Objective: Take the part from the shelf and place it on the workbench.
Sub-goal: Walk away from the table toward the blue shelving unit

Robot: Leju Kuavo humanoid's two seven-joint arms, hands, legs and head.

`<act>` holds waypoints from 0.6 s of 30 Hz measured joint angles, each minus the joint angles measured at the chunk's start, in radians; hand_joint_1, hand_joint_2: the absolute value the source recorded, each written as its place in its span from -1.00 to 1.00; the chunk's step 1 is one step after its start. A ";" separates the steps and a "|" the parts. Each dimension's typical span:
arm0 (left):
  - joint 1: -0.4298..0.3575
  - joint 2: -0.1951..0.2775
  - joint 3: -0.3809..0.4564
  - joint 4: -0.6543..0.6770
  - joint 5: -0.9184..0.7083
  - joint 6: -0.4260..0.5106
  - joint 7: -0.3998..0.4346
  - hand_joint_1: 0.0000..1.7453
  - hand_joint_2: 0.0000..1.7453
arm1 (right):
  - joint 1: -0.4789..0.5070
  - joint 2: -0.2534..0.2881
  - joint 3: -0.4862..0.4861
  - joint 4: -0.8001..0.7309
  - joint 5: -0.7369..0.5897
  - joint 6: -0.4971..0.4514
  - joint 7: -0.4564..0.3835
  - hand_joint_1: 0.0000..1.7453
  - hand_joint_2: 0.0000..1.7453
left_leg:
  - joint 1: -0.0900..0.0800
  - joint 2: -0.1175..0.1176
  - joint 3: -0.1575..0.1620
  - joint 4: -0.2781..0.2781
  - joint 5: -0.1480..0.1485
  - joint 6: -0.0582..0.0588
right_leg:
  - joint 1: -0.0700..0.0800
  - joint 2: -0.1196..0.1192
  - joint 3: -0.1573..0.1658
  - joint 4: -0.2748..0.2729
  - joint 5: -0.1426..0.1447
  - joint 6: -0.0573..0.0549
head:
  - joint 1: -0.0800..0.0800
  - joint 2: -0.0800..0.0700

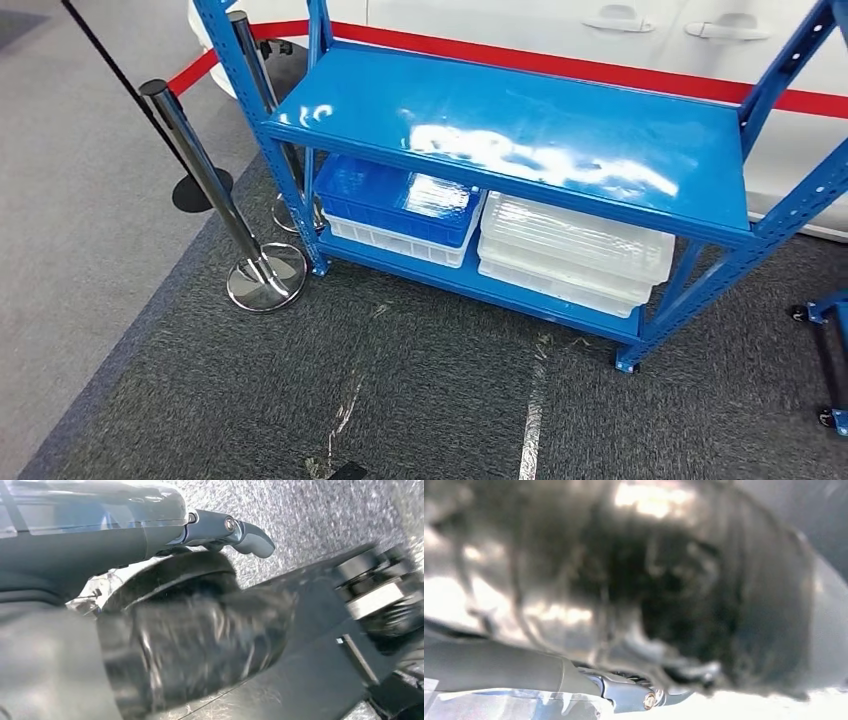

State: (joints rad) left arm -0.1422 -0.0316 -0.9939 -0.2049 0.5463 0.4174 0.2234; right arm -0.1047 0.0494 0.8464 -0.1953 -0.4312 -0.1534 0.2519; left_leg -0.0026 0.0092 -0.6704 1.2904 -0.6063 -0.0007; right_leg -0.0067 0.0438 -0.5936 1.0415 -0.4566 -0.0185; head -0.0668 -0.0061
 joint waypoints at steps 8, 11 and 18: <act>-0.003 -0.002 -0.001 0.000 0.003 -0.002 -0.001 -1.00 1.00 | 0.001 -0.012 -0.002 0.002 -0.016 0.024 0.001 -1.00 -0.50 | 0.002 -0.076 0.110 -0.276 0.129 0.032 | -0.006 0.079 -0.012 -0.002 0.006 0.030 | 0.000 0.000; -0.003 -0.005 -0.002 0.000 0.005 0.000 -0.006 -1.00 1.00 | 0.002 -0.018 -0.002 0.003 -0.012 0.015 -0.007 -1.00 1.00 | 0.009 -0.049 0.123 -0.300 0.140 0.044 | -0.002 0.006 -0.058 0.099 -0.055 0.042 | 0.009 0.000; 0.002 -0.008 0.010 -0.017 -0.034 -0.024 -0.031 -1.00 1.00 | 0.045 -0.030 -0.032 0.007 0.037 0.001 -0.034 -1.00 1.00 | 0.009 -0.011 0.123 -0.283 0.125 0.035 | -0.014 -0.042 -0.030 0.067 -0.018 0.057 | 0.014 0.000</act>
State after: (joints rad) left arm -0.1398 -0.0393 -0.9837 -0.2216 0.5127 0.3935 0.1924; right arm -0.0599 0.0198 0.8146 -0.1881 -0.3945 -0.1528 0.2179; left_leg 0.0064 -0.0021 -0.5470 1.0074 -0.4815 0.0346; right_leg -0.0209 0.0019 -0.6239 1.1088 -0.4744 0.0389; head -0.0531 -0.0061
